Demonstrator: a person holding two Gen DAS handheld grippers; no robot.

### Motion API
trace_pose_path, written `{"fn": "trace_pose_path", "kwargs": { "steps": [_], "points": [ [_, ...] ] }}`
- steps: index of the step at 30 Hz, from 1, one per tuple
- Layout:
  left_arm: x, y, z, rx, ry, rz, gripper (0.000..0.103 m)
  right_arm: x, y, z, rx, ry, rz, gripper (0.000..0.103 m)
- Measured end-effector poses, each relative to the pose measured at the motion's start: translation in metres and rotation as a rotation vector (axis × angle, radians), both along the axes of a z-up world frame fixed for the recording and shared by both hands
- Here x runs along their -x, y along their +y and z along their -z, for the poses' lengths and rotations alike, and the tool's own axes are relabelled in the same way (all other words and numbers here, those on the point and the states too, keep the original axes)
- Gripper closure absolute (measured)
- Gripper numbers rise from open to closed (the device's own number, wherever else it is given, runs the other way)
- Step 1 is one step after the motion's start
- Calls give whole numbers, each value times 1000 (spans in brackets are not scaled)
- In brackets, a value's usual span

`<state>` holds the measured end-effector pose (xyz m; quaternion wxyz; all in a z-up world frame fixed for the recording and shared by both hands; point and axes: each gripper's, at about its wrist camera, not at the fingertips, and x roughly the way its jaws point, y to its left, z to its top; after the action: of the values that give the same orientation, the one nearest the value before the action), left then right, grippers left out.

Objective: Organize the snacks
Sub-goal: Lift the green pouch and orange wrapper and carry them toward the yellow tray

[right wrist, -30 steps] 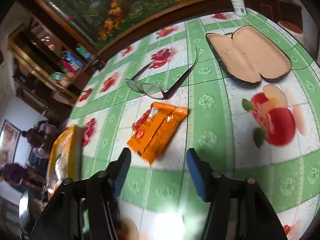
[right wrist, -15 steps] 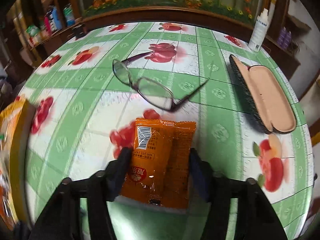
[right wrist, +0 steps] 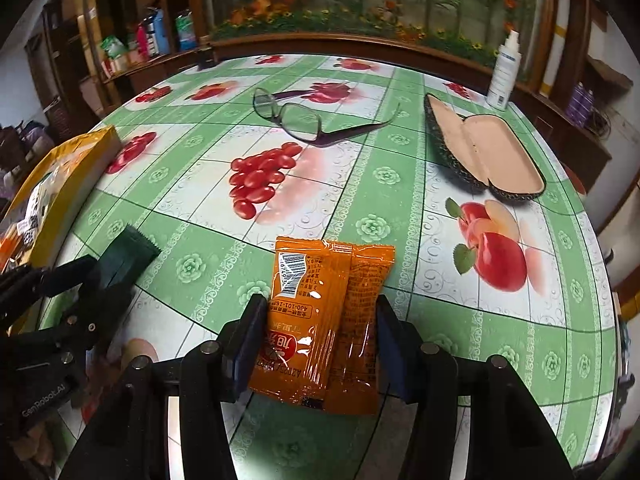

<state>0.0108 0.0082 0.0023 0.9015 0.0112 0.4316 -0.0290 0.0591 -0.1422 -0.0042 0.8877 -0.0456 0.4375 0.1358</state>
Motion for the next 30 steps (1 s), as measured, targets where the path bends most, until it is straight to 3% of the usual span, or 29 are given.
{"fn": "trace_pose_path", "kwargs": {
  "steps": [12,16,18,20,22,24,25,26,28,30],
  "points": [
    [0,0,1,-5,1,-1,50,4,-5,0,-52,-10,-16,44],
    [0,0,1,-1,1,-1,50,4,-2,0,-25,3,-21,43],
    [0,0,1,-3,1,-1,49,5,0,1,-13,-2,-29,40],
    [0,0,1,-1,2,0,49,6,1,2,-17,-2,-47,27],
    [0,-1,1,-5,2,1,48,6,3,3,-5,0,-43,24],
    [1,-2,1,-10,4,5,46,7,4,2,-2,8,-43,29],
    [0,-2,2,-14,4,4,45,9,5,1,9,3,-48,41],
    [0,-2,2,-16,4,2,45,10,6,0,11,6,-52,45],
    [0,-2,2,-14,4,2,45,11,8,-1,12,8,-54,48],
    [1,-1,2,-8,-1,-2,55,13,9,-1,19,4,-54,49]
  ]
}}
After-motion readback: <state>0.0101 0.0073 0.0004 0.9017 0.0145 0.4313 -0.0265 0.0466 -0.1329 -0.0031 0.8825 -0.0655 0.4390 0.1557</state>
